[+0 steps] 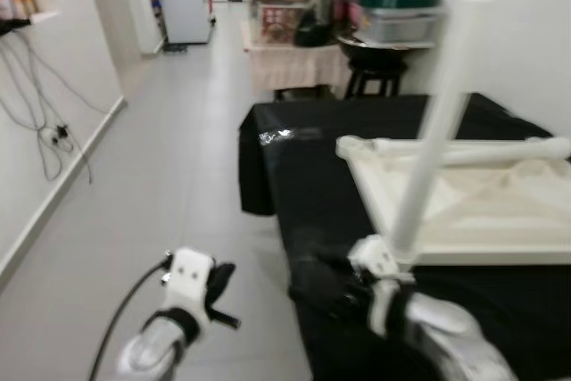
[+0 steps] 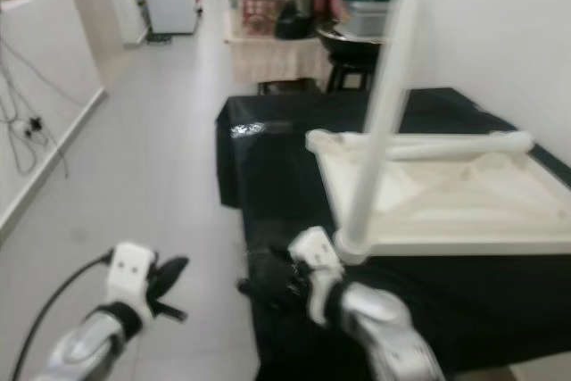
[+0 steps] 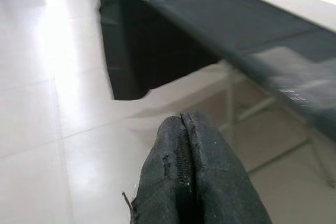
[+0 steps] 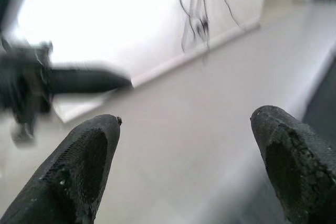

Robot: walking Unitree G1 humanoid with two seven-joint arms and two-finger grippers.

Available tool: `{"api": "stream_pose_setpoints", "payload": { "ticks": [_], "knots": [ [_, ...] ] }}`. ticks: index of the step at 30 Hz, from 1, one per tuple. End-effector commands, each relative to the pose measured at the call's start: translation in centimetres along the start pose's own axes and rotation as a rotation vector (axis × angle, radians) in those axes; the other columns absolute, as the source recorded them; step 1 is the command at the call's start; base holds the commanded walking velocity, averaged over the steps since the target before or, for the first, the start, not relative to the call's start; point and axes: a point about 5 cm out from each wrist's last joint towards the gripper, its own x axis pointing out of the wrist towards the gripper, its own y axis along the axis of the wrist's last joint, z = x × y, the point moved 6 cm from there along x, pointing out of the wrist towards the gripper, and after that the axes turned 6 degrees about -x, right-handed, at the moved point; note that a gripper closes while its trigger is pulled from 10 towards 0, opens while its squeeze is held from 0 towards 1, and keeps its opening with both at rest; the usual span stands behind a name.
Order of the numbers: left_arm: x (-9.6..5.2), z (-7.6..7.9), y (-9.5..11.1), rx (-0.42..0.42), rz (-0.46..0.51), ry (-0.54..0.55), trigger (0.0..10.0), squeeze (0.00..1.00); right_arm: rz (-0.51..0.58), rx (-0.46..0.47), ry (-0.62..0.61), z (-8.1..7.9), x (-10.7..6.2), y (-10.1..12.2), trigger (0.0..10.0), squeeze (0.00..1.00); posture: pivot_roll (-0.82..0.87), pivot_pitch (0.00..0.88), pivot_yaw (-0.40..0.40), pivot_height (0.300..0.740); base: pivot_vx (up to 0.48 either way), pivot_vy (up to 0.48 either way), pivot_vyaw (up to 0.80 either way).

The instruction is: Building children table

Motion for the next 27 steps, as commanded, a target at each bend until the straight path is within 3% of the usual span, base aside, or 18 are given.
{"api": "stream_pose_setpoints", "payload": {
  "ticks": [1,5,7,9,11,14,17,19,22,23,27],
  "knots": [
    [0.6,0.8,0.6,0.007,0.021,-0.04,10.0,0.0,-0.031,-0.018,-0.116,2.0,-0.2,-0.8,10.0,0.0,0.03,0.0,-0.033,0.74,0.0,0.48,0.0],
    [1.3,1.4,0.5,0.049,0.017,-0.069,10.0,0.0,-0.038,0.018,-0.19,3.0,0.4,-1.6,10.0,0.0,0.03,0.0,-0.033,0.74,0.0,0.48,0.0],
    [1.6,1.6,0.0,0.085,-0.005,-0.076,10.0,0.0,-0.095,0.017,-0.227,3.5,0.3,-3.1,10.0,0.0,0.02,0.0,-0.029,0.74,0.0,0.48,0.0],
    [1.6,1.6,0.0,0.085,-0.005,-0.076,10.0,0.0,-0.095,0.017,-0.227,3.5,0.3,-3.1,10.0,0.0,0.02,0.0,-0.029,0.74,0.0,0.48,0.0],
    [2.0,1.9,-0.1,0.13,-0.021,-0.098,10.0,0.0,-0.075,0.04,-0.298,4.9,0.4,-2.6,10.0,0.0,0.02,0.0,-0.026,0.74,0.0,0.24,0.0],
    [2.1,1.9,0.0,0.144,-0.023,-0.108,10.0,0.0,-0.052,0.056,-0.329,5.5,0.4,-2.0,10.0,0.0,0.02,0.0,-0.026,0.74,0.0,0.0,0.0],
    [2.3,1.1,0.8,0.129,-0.005,-0.085,10.0,0.0,-0.013,0.084,-0.367,6.5,0.7,-1.0,10.0,0.0,0.03,0.0,-0.043,0.74,0.0,0.0,0.0],
    [2.6,0.0,1.7,0.05,0.033,-0.039,10.0,0.0,0.004,0.115,-0.364,6.9,1.1,-0.6,10.0,0.0,0.01,0.0,-0.031,0.74,0.0,0.0,0.0],
    [2.7,-0.1,1.8,0.029,0.04,-0.035,10.0,0.0,0.006,0.107,-0.368,7.0,1.1,-0.4,10.0,0.0,0.0,0.0,-0.023,0.74,0.0,0.0,0.0],
    [2.7,0.9,1.5,0.033,0.033,-0.069,10.0,0.0,-0.001,0.102,-0.375,6.8,0.8,-0.9,10.0,0.0,-0.02,0.0,-0.008,0.74,0.0,0.0,0.0],
    [2.6,1.7,1.6,0.061,0.048,-0.103,10.0,0.0,0.004,0.071,-0.407,6.5,0.4,-1.1,10.0,0.0,-0.02,0.0,-0.004,0.74,0.0,0.0,0.0]
  ]
}}
